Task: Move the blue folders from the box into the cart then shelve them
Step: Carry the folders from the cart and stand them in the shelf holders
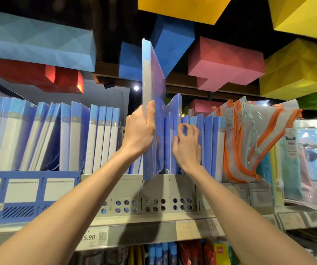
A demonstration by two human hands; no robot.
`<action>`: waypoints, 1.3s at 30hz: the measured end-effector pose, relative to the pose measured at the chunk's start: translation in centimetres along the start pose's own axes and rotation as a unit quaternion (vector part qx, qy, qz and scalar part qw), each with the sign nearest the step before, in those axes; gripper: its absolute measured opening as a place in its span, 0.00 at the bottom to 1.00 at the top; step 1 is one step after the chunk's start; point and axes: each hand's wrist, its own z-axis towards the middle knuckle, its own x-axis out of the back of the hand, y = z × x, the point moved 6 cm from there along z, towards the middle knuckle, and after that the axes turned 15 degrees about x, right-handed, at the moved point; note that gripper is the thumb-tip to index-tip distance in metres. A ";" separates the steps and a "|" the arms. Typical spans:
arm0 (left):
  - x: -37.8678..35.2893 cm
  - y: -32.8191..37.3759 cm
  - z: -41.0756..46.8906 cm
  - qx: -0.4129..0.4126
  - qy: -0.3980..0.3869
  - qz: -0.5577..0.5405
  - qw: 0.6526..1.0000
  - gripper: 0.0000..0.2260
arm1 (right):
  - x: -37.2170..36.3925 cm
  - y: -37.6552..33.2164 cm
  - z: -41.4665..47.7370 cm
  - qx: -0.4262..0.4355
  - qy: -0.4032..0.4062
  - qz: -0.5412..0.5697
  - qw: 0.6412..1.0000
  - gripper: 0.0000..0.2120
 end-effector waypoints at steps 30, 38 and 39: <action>0.9 -2.8 0.6 0.037 -0.014 0.027 0.999 0.17 | 1.8 -2.3 0.5 -0.107 -0.139 0.083 0.981 0.36; 0.4 -4.0 1.1 0.038 -0.033 0.018 0.999 0.16 | 1.8 -1.3 2.2 -0.096 -0.144 0.101 0.980 0.21; 0.2 -4.2 1.0 0.037 -0.030 0.021 0.999 0.17 | 1.8 -1.1 2.0 -0.101 -0.143 0.103 0.979 0.18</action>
